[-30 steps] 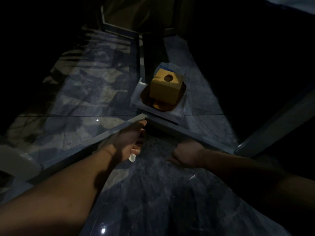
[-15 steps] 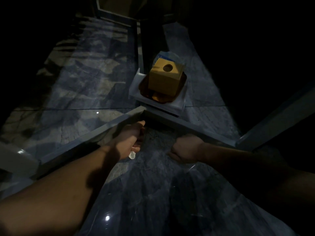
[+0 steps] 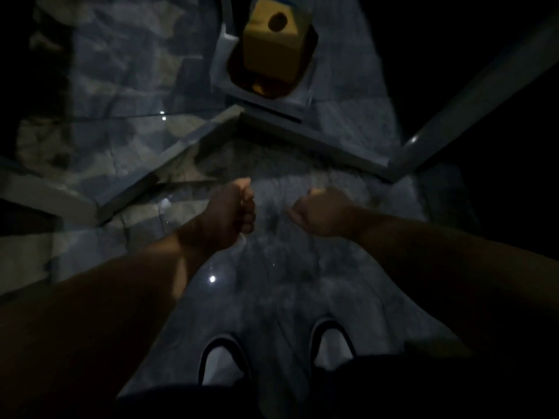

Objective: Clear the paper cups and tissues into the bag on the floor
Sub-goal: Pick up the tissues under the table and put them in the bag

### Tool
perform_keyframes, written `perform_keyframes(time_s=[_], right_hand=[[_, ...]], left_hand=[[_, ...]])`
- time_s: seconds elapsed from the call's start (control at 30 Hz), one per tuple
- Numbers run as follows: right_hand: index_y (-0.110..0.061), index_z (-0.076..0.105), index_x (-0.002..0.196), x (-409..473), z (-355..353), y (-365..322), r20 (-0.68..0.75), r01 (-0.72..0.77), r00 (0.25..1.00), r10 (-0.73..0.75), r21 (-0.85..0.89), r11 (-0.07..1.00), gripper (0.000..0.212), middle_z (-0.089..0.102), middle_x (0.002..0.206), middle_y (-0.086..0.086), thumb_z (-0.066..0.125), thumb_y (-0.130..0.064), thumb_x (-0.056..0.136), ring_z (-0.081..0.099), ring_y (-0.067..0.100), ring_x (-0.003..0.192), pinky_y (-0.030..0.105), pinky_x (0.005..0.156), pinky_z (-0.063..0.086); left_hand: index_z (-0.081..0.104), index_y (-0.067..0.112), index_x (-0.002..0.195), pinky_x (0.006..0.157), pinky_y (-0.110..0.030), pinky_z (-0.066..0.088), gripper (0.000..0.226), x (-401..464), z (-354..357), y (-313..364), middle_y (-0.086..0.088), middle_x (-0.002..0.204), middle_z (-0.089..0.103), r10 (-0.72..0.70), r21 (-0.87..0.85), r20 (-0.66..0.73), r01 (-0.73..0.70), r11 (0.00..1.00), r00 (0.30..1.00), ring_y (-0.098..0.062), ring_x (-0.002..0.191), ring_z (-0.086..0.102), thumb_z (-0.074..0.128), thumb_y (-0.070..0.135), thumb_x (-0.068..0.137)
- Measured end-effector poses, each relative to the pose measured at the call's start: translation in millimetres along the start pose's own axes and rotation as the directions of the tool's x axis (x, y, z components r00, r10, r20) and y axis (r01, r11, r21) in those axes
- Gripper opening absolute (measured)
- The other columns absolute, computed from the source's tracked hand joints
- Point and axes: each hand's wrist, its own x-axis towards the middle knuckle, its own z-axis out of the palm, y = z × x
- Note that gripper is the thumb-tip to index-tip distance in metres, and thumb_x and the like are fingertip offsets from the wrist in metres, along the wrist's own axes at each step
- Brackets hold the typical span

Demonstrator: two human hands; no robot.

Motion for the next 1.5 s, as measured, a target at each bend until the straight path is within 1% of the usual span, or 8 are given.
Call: perform_keyframes(time_s=[0.17, 0.33, 0.7, 0.83, 0.93, 1.13, 1.3, 1.5], right_hand=[[-0.012, 0.069, 0.084, -54, -67, -48, 0.048, -0.25, 0.968, 0.247, 0.314, 0.916, 0.053, 0.072, 0.093, 0.012, 0.029, -0.044, 0.098, 0.063, 0.028, 0.079, 0.032, 0.077, 0.047], [-0.013, 0.055, 0.059, -120, -137, -79, 0.162, -0.381, 0.924, 0.345, 0.457, 0.804, 0.054, 0.057, 0.061, 0.002, 0.029, -0.04, 0.099, 0.045, 0.011, 0.049, 0.026, 0.06, 0.038], [-0.012, 0.06, 0.072, -306, -229, -99, 0.223, -0.689, 0.668, 0.71, 0.546, 0.477, 0.044, 0.069, 0.081, 0.012, 0.036, -0.037, 0.099, 0.061, 0.024, 0.07, 0.026, 0.062, 0.037], [-0.009, 0.054, 0.089, -380, -207, -92, 0.406, -0.801, 0.489, 0.772, 0.559, 0.214, 0.035, 0.065, 0.093, 0.016, 0.033, -0.037, 0.095, 0.061, 0.032, 0.083, 0.039, 0.072, 0.049], [-0.008, 0.051, 0.094, -430, -176, -83, 0.484, -0.81, 0.4, 0.778, 0.585, 0.052, 0.028, 0.058, 0.094, 0.015, 0.033, -0.03, 0.095, 0.055, 0.028, 0.085, 0.041, 0.08, 0.044], [-0.015, 0.048, 0.084, -493, -125, -63, 0.534, -0.729, 0.268, 0.802, 0.657, -0.194, 0.014, 0.05, 0.078, 0.002, 0.039, -0.011, 0.093, 0.048, 0.012, 0.066, 0.025, 0.058, 0.041], [-0.017, 0.051, 0.087, -507, -95, -51, 0.526, -0.59, 0.158, 0.836, 0.729, -0.347, 0.019, 0.048, 0.073, -0.009, 0.045, 0.0, 0.09, 0.046, 0.006, 0.068, 0.015, 0.056, 0.037], [-0.02, 0.05, 0.095, -508, -83, -39, 0.552, -0.483, 0.082, 0.83, 0.75, -0.451, 0.01, 0.054, 0.077, -0.004, 0.054, -0.013, 0.09, 0.055, 0.011, 0.069, 0.024, 0.062, 0.045]], left_hand=[[0.033, 0.022, 0.051, 0.032, -0.011, 0.014, 0.05, -89, 16, -9, 0.007, 0.038, 0.02, -0.157, -0.061, -0.01, 0.156, 0.986, 0.987, -0.008, 0.029, 0.014, 0.039, 0.039, 0.097], [0.037, 0.022, 0.044, 0.036, -0.012, 0.009, 0.057, -170, 64, 25, 0.007, 0.035, 0.022, -0.254, -0.025, 0.071, 0.257, 0.966, 0.964, -0.007, 0.026, 0.017, 0.036, 0.038, 0.098], [0.046, 0.016, 0.056, 0.037, -0.016, 0.033, 0.04, -270, 180, 21, 0.0, 0.043, 0.04, -0.465, 0.078, 0.173, 0.458, 0.885, 0.868, -0.013, 0.032, 0.037, 0.038, 0.031, 0.092], [0.05, 0.01, 0.057, 0.041, -0.021, 0.039, 0.028, -289, 226, -13, -0.002, 0.049, 0.038, -0.525, 0.076, 0.259, 0.525, 0.848, 0.811, -0.017, 0.035, 0.04, 0.043, 0.018, 0.082], [0.059, 0.004, 0.058, 0.042, -0.025, 0.04, 0.036, -292, 250, -46, -0.005, 0.042, 0.041, -0.531, 0.122, 0.258, 0.518, 0.847, 0.807, -0.019, 0.035, 0.04, 0.04, 0.006, 0.089], [0.058, -0.001, 0.114, 0.053, -0.031, 0.053, 0.031, -291, 298, -124, -0.011, 0.051, 0.052, -0.498, 0.285, 0.1, 0.455, 0.844, 0.862, -0.024, 0.063, 0.056, 0.036, -0.008, 0.094], [0.052, -0.006, 0.125, 0.092, -0.038, 0.05, 0.034, -287, 334, -173, -0.03, 0.113, 0.059, -0.487, 0.299, 0.113, 0.438, 0.848, 0.866, -0.036, 0.104, 0.061, 0.034, -0.01, 0.097], [0.06, 0.005, 0.11, 0.065, -0.023, 0.059, 0.023, -275, 349, -190, -0.015, 0.107, 0.065, -0.433, 0.271, 0.14, 0.386, 0.882, 0.891, -0.021, 0.095, 0.065, 0.045, -0.003, 0.096]])
